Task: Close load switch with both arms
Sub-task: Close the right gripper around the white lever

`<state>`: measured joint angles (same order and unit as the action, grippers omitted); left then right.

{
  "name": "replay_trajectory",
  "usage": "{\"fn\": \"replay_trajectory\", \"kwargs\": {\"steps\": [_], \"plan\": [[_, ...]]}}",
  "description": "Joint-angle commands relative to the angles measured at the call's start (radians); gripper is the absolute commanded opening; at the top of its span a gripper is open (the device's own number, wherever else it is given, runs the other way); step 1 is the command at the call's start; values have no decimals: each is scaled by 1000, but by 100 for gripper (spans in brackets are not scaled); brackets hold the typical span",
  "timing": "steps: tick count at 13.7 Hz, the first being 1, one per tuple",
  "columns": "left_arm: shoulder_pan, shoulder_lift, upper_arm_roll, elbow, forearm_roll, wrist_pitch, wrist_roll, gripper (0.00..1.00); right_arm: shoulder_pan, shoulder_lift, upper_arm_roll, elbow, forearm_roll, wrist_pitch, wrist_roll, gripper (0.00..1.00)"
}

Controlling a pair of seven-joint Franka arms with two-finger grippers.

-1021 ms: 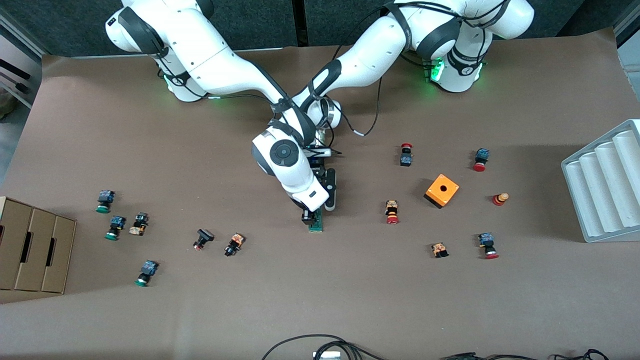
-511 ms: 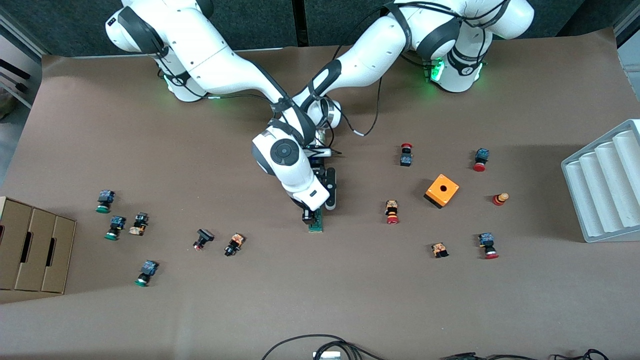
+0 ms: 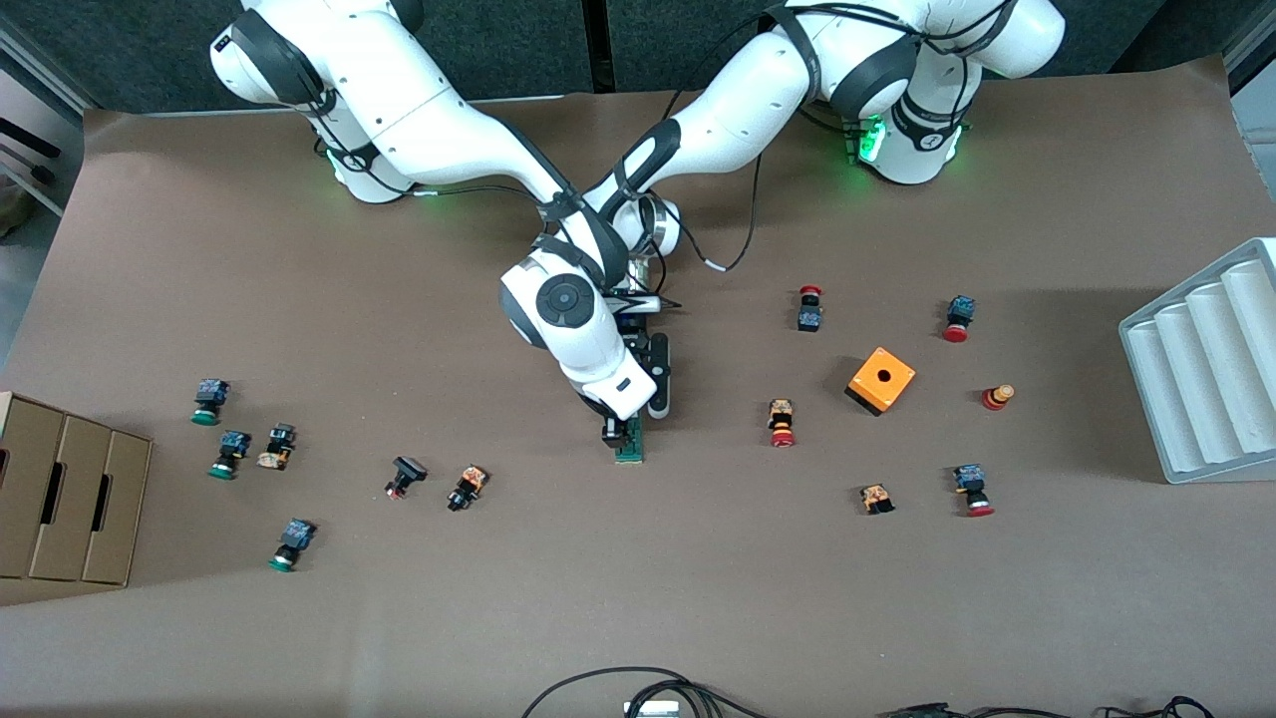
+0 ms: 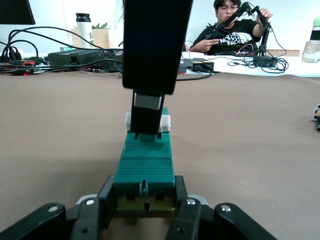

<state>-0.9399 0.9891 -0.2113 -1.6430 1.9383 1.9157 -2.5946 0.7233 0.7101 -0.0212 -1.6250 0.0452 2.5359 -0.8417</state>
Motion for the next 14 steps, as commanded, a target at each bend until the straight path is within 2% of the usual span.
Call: {"fn": "replay_trajectory", "kwargs": {"steps": [1,8,14], "plan": [[-7,39,6,26,11,14,-16,43,-15,-8,-3,5,-18,6,-11,69],[-7,39,6,26,11,14,-16,43,-21,-11,-3,7,-14,6,-10,69],[-7,39,6,26,11,14,-16,43,-21,-11,-2,13,-14,6,-10,60]]}}
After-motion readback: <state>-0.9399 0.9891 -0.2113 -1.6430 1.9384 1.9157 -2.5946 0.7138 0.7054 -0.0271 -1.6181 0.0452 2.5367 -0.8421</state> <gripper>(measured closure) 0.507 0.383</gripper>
